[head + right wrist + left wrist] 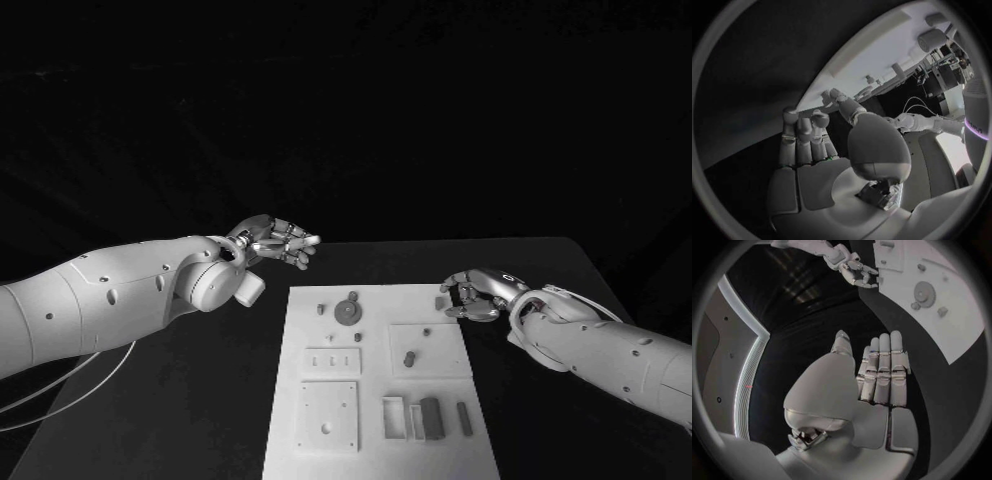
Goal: Assemble the parts on the task board
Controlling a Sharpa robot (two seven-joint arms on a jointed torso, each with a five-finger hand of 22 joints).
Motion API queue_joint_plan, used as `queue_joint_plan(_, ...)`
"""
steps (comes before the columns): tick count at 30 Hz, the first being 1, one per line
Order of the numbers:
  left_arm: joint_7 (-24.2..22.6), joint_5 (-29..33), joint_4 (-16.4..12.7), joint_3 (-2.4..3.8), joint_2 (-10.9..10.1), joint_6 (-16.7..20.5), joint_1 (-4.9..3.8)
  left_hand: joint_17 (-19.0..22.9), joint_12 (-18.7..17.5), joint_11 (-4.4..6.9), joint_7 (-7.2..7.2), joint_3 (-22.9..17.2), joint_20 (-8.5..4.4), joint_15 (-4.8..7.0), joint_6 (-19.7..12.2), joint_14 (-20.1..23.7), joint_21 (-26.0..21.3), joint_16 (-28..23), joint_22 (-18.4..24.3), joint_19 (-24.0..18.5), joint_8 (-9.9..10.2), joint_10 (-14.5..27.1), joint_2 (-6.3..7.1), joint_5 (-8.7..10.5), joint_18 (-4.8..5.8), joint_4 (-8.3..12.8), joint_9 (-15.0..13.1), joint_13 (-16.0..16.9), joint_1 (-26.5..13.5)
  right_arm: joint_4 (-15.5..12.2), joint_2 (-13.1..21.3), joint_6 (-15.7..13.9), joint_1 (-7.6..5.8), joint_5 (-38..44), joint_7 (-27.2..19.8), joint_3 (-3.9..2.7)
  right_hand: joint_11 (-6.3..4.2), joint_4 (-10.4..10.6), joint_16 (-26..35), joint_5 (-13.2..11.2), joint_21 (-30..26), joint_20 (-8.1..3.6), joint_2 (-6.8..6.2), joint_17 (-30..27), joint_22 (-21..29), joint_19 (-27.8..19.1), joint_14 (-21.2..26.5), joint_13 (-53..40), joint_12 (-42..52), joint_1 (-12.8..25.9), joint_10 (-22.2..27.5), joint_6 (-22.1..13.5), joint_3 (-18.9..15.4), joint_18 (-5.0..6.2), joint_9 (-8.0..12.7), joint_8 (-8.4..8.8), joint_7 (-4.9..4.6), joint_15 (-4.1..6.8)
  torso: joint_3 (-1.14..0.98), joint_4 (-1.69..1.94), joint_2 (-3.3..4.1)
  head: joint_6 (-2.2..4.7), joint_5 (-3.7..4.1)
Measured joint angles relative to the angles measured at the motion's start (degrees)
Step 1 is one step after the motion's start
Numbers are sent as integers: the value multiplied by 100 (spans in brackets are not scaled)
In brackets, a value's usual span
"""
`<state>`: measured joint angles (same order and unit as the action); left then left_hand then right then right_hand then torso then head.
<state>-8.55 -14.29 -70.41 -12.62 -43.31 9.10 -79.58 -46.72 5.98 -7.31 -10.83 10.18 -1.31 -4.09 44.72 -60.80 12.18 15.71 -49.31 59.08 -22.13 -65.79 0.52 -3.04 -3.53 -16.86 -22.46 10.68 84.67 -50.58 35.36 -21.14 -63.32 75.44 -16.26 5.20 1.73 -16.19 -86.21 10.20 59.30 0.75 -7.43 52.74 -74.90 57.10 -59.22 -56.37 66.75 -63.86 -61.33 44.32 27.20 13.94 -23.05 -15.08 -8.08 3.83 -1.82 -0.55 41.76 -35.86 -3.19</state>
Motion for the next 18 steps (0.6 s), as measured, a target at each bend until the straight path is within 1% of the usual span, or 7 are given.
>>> queue_joint_plan(2,0,0,-11,1,-7,-5,0,0,0,0,0,0,0,0,0,0,0,0,0,0,0,0,0,0,1,0,0,0,0,43,-28,-1,7,-5,0,0,0,0,-21,0,14,0,46,0,0,0,0,0,0,1,0,0,0,1,0,0,0,0,1,4,1,-7,0)
queue_joint_plan(5,0,0,-27,2,-25,-12,-2,0,0,0,0,0,0,0,0,0,0,0,0,0,0,0,0,0,3,0,0,0,0,85,-67,-2,8,-10,0,0,0,0,-21,0,14,0,51,0,0,0,0,-5,21,6,0,0,0,4,-8,-4,0,-1,1,14,3,-24,-10)
queue_joint_plan(8,0,0,-36,2,-43,-15,-2,1,0,0,0,0,0,0,0,0,0,0,0,0,0,0,0,0,5,0,0,2,0,103,-104,-2,8,-13,-1,0,0,0,-21,0,14,0,106,5,0,0,0,-8,21,1,0,15,0,5,-21,-34,-14,-1,1,25,7,-29,-18)
queue_joint_plan(11,2,0,-49,4,-54,-16,-2,1,0,0,0,0,0,0,0,0,0,0,0,0,0,0,0,0,11,0,0,4,0,123,-128,0,8,-15,-3,0,-1,0,-21,0,14,1,126,5,0,0,-1,-15,21,6,-1,94,0,7,-42,-85,-23,-2,-3,29,12,-34,-20)
queue_joint_plan(12,3,-1,-54,4,-57,-16,-2,1,0,0,0,0,0,0,0,0,0,0,0,0,0,0,0,0,12,0,0,4,0,126,-131,1,8,-16,-4,0,-1,0,-29,0,14,1,141,4,0,0,-1,-16,21,-10,-1,111,0,7,-46,-85,-20,-2,-3,30,13,-38,-20)
queue_joint_plan(14,7,-2,-65,5,-65,-16,-4,1,0,0,0,0,0,0,0,0,0,0,1,0,0,0,0,0,14,0,0,4,0,134,-133,4,8,-16,-5,0,-1,0,-43,0,14,1,173,4,0,0,-1,-16,21,22,-1,161,0,8,-72,-154,26,-2,-6,30,13,-44,-23)
queue_joint_plan(18,16,-4,-71,6,-76,-14,-5,-6,0,0,0,0,0,0,0,0,0,0,1,0,0,0,0,0,-9,0,1,4,0,162,-145,14,9,-18,-6,0,-1,0,-44,0,14,1,173,4,0,0,-9,-22,21,22,-2,194,0,9,-93,-184,36,-10,-10,29,13,-54,-31)
